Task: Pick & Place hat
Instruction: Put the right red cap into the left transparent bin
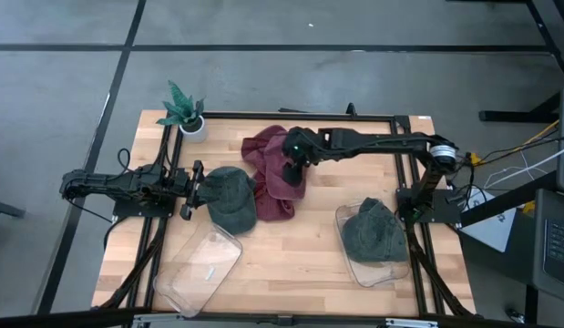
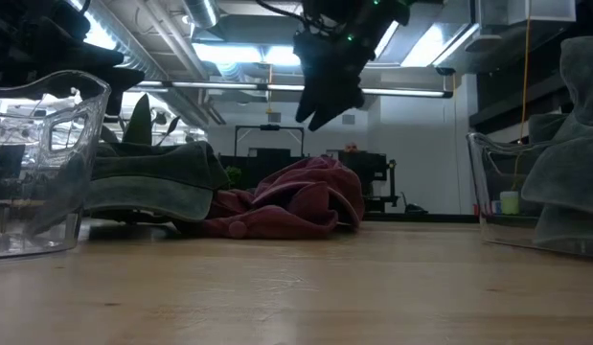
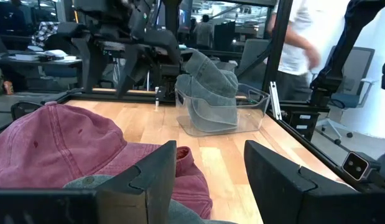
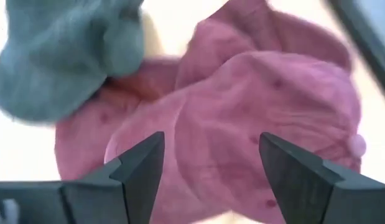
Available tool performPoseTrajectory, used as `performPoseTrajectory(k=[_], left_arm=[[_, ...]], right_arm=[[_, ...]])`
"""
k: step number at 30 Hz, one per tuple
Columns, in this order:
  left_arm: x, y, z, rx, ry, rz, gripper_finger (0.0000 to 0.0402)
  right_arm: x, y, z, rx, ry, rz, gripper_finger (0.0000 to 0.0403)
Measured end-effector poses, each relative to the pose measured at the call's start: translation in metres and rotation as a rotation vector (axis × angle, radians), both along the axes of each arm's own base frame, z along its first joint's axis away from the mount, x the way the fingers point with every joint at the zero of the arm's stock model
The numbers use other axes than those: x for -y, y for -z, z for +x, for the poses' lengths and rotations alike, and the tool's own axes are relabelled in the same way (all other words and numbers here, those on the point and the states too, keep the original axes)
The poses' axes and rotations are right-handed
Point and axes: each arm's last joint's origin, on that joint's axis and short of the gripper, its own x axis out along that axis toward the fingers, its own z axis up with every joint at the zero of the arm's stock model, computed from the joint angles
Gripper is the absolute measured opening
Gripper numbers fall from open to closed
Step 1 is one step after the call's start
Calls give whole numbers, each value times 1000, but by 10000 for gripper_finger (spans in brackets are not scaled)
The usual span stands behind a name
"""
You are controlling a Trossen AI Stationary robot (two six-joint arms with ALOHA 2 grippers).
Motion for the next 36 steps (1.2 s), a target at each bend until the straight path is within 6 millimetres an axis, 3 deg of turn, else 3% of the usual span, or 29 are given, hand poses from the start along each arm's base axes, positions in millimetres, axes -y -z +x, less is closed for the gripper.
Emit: performPoseTrajectory(k=[6,11,15,36], left_arm=[[0,0,0,0,0,0,185],[0,0,0,0,0,0,185],[0,0,0,0,0,0,185],[0,0,0,0,0,0,185]], right_arm=[[28,4,-11,-56,-57,90,259],[65,-1,-21,2,137,154,259],[83,-3,-28,26,238,187,259],[111,-1,-41,41,242,256,259]])
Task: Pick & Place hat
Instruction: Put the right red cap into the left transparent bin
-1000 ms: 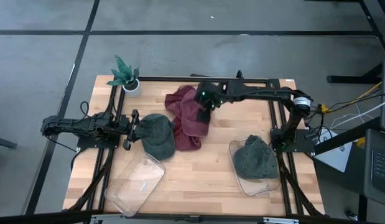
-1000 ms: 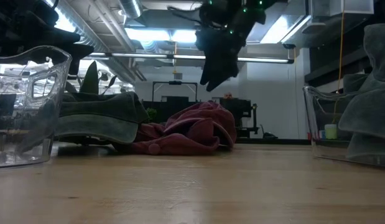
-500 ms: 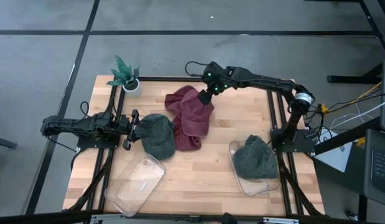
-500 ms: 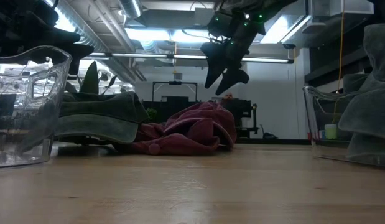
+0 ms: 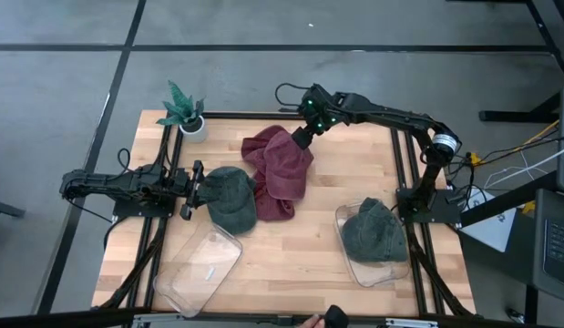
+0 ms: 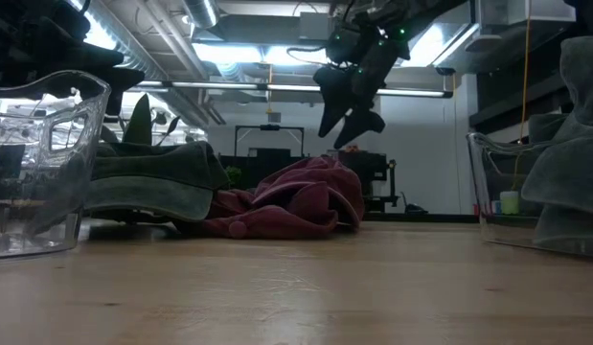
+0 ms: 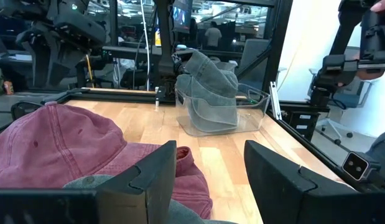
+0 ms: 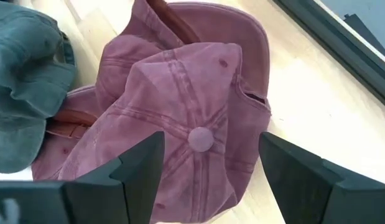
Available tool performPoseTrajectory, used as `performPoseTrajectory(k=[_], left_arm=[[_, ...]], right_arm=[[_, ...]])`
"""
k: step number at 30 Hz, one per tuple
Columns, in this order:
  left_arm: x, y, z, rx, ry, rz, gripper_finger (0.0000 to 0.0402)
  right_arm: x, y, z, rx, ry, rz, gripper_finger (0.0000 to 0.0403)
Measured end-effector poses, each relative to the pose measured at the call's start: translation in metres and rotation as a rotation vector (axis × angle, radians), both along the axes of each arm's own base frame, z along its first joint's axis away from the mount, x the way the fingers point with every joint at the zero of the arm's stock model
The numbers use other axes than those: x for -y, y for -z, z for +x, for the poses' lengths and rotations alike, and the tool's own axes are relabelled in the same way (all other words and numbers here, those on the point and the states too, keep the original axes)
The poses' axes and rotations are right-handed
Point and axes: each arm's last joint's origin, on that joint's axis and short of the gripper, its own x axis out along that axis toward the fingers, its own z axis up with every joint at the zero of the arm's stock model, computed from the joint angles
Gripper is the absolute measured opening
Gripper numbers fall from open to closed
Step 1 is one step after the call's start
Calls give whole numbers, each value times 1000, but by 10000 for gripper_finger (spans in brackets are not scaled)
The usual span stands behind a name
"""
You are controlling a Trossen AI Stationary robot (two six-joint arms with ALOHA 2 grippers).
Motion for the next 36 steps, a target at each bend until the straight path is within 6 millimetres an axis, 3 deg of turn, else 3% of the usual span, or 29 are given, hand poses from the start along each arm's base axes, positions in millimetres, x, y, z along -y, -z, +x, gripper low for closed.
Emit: performPoseTrajectory(k=[7,18,27,31,36], left_arm=[[0,0,0,-1,0,0,185],[0,0,0,0,0,0,185],[0,0,0,0,0,0,185],[0,0,0,0,0,0,185],[0,0,0,0,0,0,185]], right_arm=[[8,6,-5,-21,13,61,259],[13,28,6,-17,-36,131,259],[22,46,20,-13,-104,33,258],[19,49,20,-3,-143,80,236],[18,50,18,-27,-157,88,171]])
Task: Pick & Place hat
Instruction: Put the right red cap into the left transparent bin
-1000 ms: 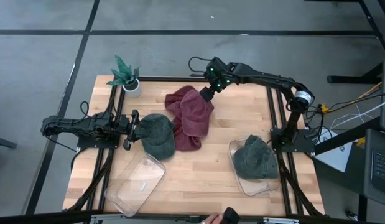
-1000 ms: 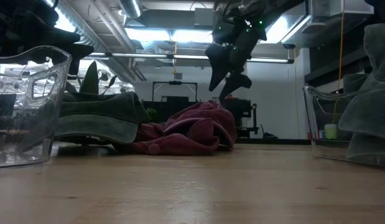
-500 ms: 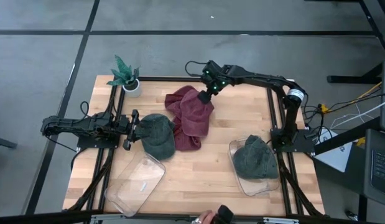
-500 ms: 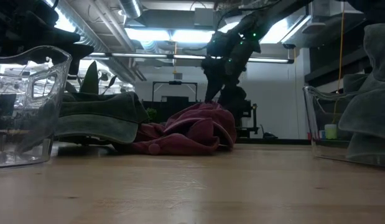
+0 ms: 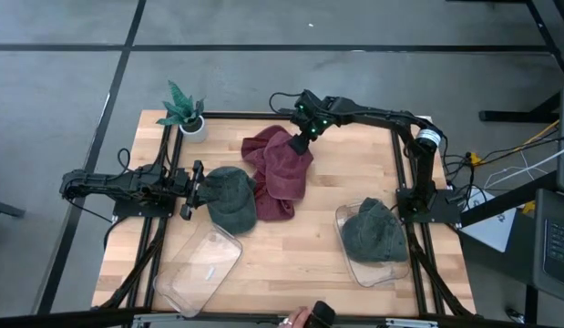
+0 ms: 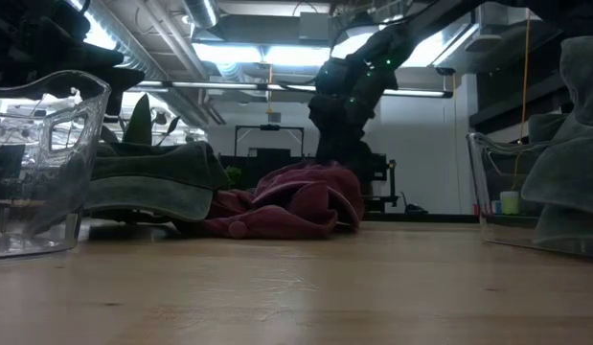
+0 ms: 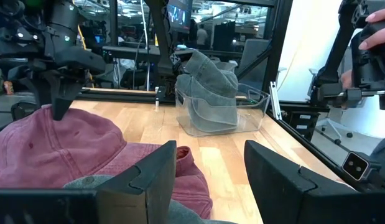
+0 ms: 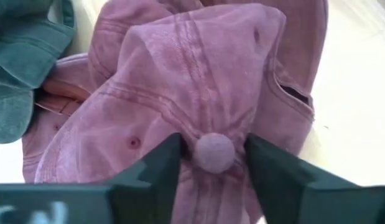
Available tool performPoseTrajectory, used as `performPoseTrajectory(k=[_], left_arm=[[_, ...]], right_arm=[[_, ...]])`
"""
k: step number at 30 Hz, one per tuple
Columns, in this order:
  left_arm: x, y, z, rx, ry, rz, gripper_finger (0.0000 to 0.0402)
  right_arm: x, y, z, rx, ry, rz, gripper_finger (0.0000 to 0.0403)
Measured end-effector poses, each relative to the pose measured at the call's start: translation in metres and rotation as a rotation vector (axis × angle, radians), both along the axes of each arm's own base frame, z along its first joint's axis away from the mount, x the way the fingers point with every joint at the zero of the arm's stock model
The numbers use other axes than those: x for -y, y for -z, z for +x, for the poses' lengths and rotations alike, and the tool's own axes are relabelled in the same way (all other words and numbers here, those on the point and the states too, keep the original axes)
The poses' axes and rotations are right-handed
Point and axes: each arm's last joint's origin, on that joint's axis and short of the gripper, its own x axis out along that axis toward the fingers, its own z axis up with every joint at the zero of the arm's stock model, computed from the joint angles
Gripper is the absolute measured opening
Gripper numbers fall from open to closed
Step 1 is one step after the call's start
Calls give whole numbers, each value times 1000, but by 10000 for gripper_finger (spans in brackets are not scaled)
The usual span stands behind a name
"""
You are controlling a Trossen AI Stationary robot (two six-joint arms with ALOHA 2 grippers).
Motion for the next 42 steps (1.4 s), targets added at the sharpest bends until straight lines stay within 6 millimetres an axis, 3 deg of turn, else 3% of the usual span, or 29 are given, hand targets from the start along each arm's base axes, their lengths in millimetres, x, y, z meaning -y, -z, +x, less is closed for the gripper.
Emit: performPoseTrajectory(k=[7,9,16,29,42], left_arm=[[0,0,0,0,0,0,185],[0,0,0,0,0,0,185],[0,0,0,0,0,0,185],[0,0,0,0,0,0,185],[2,-1,0,9,73,2,185]], right_arm=[[-1,1,-1,-15,12,19,52],[-1,1,-2,-20,14,25,34],[-6,-15,-8,11,25,55,34],[-20,-69,-29,162,150,163,33],[-37,-108,-48,270,187,233,33]])
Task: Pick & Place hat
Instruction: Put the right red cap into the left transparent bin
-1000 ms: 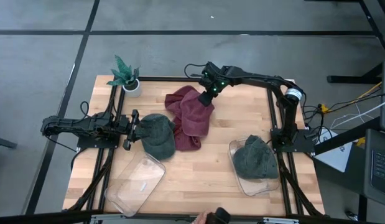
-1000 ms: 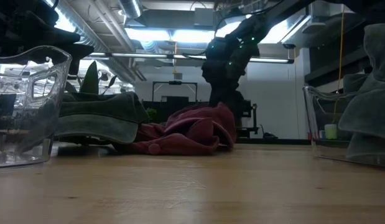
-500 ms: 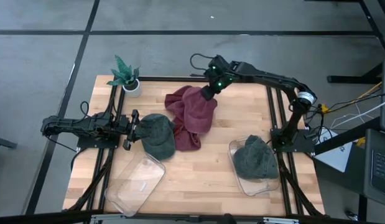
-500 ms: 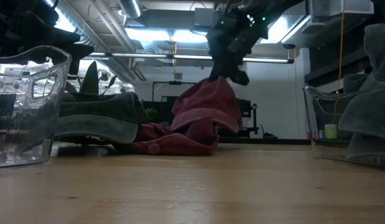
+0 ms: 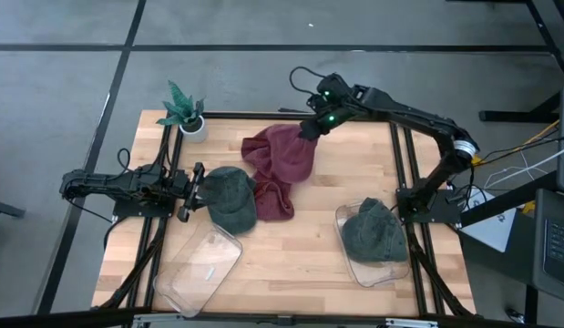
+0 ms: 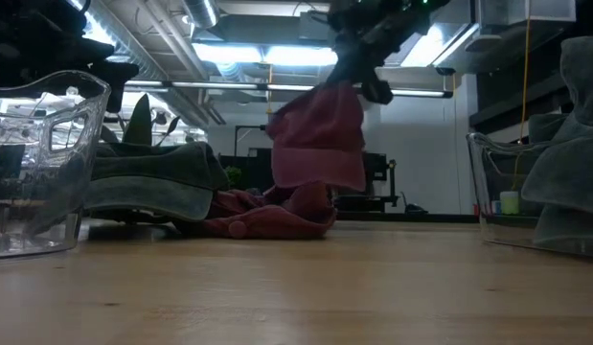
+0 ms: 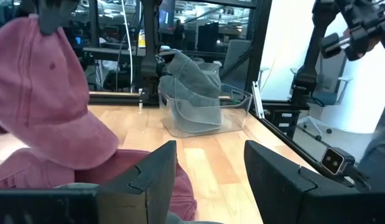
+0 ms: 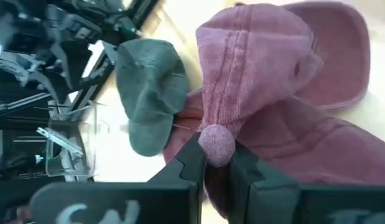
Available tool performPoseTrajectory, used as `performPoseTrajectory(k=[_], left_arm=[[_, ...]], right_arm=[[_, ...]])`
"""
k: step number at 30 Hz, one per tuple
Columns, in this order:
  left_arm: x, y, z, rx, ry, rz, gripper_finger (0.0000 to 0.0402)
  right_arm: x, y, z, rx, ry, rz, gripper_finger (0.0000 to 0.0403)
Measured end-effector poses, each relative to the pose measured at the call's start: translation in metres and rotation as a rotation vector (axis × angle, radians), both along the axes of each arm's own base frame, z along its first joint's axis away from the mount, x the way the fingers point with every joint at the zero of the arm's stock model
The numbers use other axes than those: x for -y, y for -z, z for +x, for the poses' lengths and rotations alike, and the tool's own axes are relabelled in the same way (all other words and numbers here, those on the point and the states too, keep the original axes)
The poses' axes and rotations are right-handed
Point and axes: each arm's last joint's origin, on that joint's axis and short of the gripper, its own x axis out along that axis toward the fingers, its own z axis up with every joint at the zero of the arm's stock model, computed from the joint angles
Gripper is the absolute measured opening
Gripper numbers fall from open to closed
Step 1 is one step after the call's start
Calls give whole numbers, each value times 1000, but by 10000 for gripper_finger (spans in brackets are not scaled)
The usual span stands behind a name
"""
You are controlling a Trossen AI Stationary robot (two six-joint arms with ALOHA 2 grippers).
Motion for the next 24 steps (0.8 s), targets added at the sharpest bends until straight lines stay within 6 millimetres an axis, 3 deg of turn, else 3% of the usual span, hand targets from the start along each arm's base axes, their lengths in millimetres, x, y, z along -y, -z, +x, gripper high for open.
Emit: performPoseTrajectory(k=[10,12,18,24], left_arm=[[0,0,0,2,-10,-2,185],[-4,-3,0,29,-123,-40,185],[-11,-23,-4,248,-328,-355,185],[-15,-47,-16,558,-324,-729,185]], right_arm=[[-13,-22,-15,55,-35,-24,34],[-17,-23,-14,63,-53,-21,34],[-33,-25,-8,80,-128,1,34],[-59,-34,1,129,-164,41,34]])
